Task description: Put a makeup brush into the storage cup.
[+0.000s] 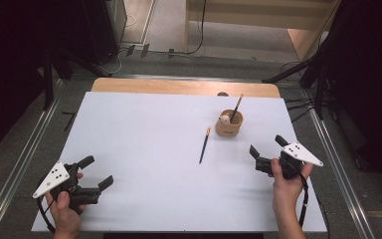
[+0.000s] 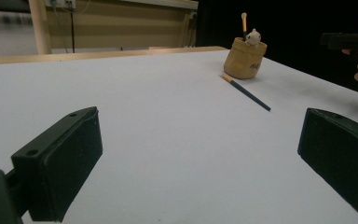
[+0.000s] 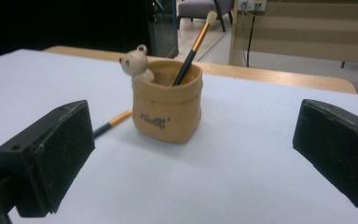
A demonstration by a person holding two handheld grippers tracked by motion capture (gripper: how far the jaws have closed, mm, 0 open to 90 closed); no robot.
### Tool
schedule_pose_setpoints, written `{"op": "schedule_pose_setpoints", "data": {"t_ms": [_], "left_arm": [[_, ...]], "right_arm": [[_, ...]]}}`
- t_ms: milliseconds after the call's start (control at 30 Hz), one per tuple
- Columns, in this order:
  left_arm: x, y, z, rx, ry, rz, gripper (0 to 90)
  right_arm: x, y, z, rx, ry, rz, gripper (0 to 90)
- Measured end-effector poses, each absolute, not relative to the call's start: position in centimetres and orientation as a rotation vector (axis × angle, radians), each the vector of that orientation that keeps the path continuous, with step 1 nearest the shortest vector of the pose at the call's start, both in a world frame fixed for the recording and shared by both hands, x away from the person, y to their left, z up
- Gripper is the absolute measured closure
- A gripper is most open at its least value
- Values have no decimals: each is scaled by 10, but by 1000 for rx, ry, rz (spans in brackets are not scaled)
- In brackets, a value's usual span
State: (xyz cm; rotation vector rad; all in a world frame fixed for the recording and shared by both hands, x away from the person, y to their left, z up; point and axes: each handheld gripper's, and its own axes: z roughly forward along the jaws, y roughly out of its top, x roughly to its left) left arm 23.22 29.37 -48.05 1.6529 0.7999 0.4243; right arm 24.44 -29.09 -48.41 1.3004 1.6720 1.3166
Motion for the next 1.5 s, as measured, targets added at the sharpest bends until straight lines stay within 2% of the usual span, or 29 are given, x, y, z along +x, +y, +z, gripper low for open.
{"op": "schedule_pose_setpoints", "data": {"t_ms": [733, 1500], "left_arm": [[233, 291, -480, 1663, 792, 424, 0], [235, 288, -480, 1672, 821, 436, 0]], "right_arm": [[180, -312, -496, 1249, 1694, 1376, 0], [162, -319, -497, 1280, 1712, 1363, 0]]}}
